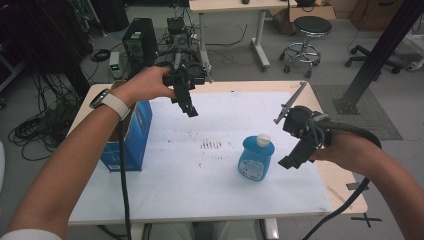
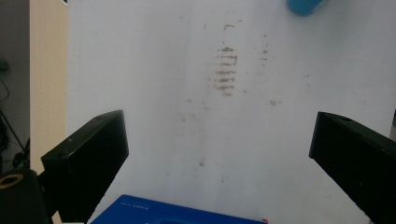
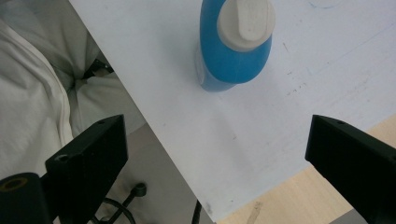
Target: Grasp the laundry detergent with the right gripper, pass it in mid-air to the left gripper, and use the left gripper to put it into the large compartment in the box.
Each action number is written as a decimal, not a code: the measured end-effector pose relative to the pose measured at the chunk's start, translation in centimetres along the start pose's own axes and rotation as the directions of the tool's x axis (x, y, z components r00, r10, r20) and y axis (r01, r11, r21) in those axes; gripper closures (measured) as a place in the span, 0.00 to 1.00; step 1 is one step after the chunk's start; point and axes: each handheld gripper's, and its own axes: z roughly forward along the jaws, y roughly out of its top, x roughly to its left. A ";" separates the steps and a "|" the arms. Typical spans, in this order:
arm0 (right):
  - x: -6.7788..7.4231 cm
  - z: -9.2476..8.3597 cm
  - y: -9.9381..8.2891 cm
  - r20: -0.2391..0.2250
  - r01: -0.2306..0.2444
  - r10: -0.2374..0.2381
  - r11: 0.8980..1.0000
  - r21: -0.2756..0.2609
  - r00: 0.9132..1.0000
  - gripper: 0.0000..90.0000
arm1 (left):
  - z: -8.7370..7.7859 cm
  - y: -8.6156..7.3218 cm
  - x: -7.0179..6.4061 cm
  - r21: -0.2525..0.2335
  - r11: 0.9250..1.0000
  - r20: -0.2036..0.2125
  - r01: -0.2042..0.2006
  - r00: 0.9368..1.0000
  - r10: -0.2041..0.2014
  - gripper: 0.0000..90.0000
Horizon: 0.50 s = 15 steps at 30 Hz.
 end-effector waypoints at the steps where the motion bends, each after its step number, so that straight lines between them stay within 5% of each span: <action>1: 0.0 0.1 -0.1 -0.001 -0.009 0.009 1.000 -0.005 1.000 0.06 | 0.0 0.0 0.0 0.001 1.000 0.001 -0.001 1.000 0.001 0.06; 15: -0.2 1.5 -1.4 0.004 0.002 -0.001 0.998 -0.064 1.000 0.06 | 0.1 0.4 -0.2 0.003 1.000 0.002 -0.005 1.000 0.005 0.06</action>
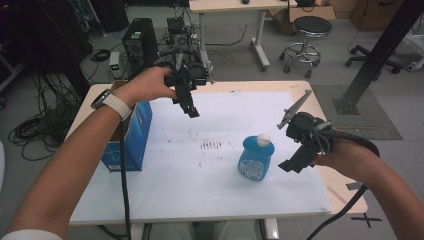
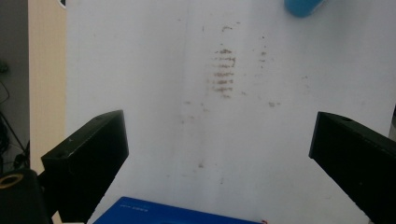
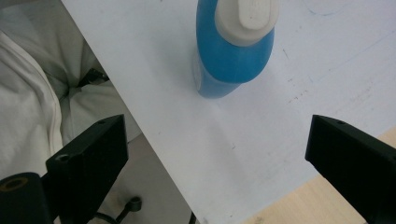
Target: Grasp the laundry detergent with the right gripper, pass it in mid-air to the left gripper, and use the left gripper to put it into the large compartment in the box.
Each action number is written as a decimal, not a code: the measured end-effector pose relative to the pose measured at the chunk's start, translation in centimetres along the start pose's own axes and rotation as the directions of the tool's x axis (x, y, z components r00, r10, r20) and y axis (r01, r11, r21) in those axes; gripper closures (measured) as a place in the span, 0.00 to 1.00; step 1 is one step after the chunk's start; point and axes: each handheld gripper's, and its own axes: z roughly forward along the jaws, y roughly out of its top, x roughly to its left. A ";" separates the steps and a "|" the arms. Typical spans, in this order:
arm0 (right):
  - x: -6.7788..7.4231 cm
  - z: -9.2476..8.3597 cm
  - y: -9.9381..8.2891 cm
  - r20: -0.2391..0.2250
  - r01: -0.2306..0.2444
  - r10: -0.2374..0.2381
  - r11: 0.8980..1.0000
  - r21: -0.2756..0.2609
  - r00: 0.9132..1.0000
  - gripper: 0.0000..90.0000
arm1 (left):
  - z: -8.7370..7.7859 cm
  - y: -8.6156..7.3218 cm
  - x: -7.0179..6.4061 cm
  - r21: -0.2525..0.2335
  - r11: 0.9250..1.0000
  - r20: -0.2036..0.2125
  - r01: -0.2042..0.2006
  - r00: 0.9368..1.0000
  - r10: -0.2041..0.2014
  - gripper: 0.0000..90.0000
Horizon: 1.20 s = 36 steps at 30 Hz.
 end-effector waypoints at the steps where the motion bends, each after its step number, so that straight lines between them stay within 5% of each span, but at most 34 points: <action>1: 0.0 0.1 -0.1 0.001 0.004 -0.004 1.000 -0.006 1.000 0.06 | 0.0 0.0 0.0 -0.001 1.000 0.000 0.000 1.000 0.000 0.06; 36: -1.1 4.4 -3.1 -0.039 -0.047 0.040 0.980 -0.191 0.998 0.06 | 0.4 0.2 0.0 0.006 1.000 0.004 0.000 1.000 0.000 0.06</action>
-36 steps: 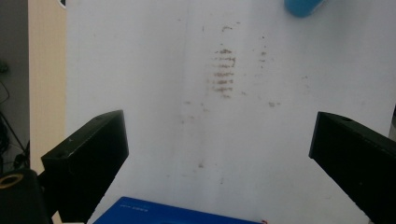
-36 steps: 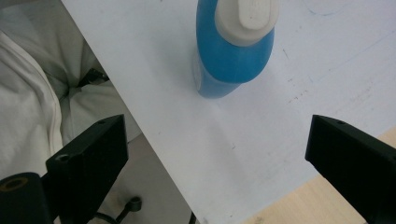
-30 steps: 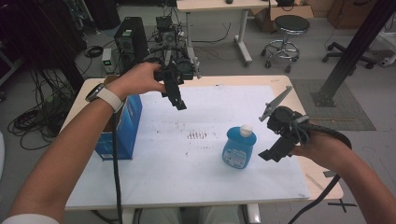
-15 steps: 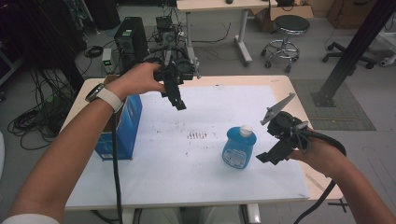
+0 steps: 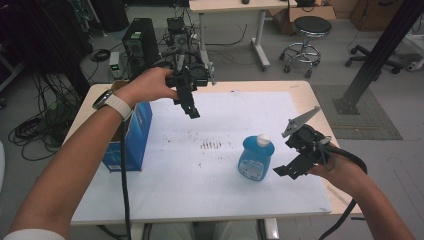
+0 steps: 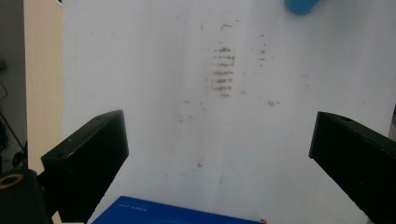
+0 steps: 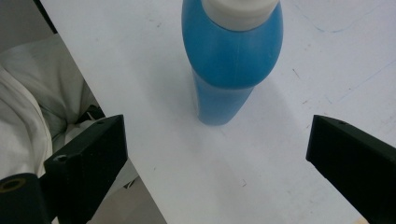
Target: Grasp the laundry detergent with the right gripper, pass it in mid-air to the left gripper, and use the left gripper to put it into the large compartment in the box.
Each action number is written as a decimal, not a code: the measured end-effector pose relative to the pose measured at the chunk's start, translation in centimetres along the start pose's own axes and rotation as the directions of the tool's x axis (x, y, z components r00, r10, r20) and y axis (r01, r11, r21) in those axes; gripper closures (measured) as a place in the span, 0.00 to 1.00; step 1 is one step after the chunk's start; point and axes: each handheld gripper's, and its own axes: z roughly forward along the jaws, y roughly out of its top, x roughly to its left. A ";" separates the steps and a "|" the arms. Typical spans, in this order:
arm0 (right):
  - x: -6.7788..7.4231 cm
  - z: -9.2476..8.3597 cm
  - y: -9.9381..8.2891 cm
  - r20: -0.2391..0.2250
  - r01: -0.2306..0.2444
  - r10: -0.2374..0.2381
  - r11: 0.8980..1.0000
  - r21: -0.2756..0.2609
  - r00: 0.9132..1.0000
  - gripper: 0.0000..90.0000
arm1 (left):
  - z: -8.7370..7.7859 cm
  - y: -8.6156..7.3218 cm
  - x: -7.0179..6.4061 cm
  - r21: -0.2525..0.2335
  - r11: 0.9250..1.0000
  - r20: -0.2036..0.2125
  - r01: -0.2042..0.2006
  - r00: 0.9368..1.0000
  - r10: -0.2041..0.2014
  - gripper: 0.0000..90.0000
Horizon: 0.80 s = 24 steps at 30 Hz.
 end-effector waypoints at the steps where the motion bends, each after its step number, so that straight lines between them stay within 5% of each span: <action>1: 0.0 0.0 0.0 0.000 0.000 0.000 1.000 0.000 1.000 0.06 | 0.0 0.0 0.0 0.003 1.000 0.000 -0.002 1.000 0.002 0.06; 24: -0.1 1.5 -2.0 0.001 -0.021 0.022 0.984 -0.175 1.000 0.06 | 0.2 0.3 -0.1 0.010 1.000 0.000 -0.005 1.000 0.005 0.06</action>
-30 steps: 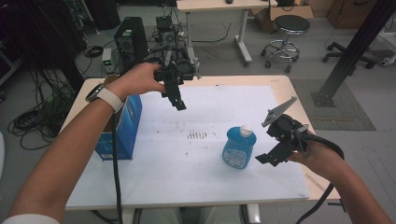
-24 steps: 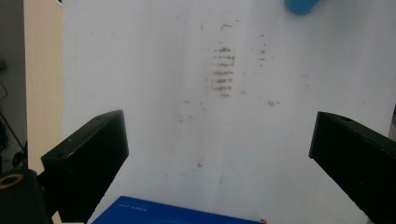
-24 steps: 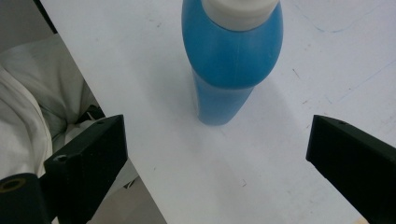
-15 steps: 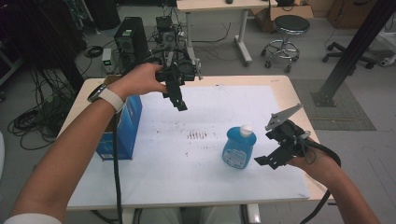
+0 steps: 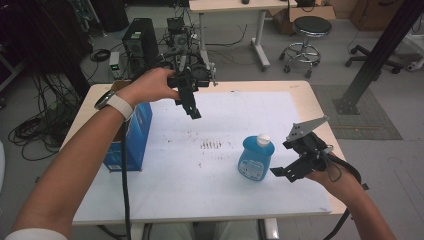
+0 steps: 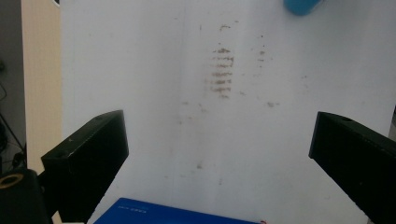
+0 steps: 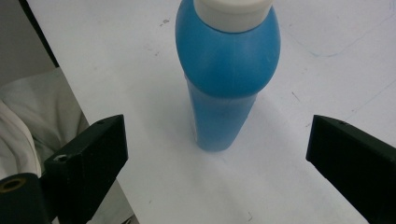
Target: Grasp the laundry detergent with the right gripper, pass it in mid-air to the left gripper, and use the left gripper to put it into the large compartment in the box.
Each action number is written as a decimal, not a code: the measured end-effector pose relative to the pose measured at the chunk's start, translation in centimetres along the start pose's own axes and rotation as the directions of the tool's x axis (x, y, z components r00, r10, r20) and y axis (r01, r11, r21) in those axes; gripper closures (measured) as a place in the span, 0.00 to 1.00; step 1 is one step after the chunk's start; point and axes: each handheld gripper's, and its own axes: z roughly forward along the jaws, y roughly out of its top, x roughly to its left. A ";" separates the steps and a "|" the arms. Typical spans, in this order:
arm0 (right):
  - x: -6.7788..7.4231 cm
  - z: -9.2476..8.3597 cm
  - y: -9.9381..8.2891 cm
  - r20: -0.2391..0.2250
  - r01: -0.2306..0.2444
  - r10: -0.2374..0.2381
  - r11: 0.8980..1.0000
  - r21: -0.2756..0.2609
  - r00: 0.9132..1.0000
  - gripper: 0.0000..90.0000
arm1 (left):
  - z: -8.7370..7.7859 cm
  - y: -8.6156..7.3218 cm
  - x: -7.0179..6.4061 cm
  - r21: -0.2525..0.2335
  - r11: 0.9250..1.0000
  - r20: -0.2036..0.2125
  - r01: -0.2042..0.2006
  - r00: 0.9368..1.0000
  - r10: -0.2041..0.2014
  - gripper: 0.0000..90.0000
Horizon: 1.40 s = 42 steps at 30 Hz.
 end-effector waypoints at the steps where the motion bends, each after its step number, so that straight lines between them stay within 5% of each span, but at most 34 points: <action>1: 0.0 0.1 -0.2 -0.001 0.000 0.000 1.000 -0.014 1.000 0.06 | 0.1 0.0 0.0 -0.002 1.000 0.000 0.000 1.000 0.000 0.06; 21: -0.2 1.0 -1.6 -0.005 -0.008 0.008 0.993 -0.119 1.000 0.06 | 0.0 -0.2 0.0 0.001 1.000 0.000 0.007 1.000 -0.007 0.06; 42: -0.5 1.4 -3.5 -0.008 -0.047 0.047 0.972 -0.230 0.999 0.06 | 0.1 -0.3 0.0 0.002 1.000 0.003 0.006 1.000 -0.006 0.06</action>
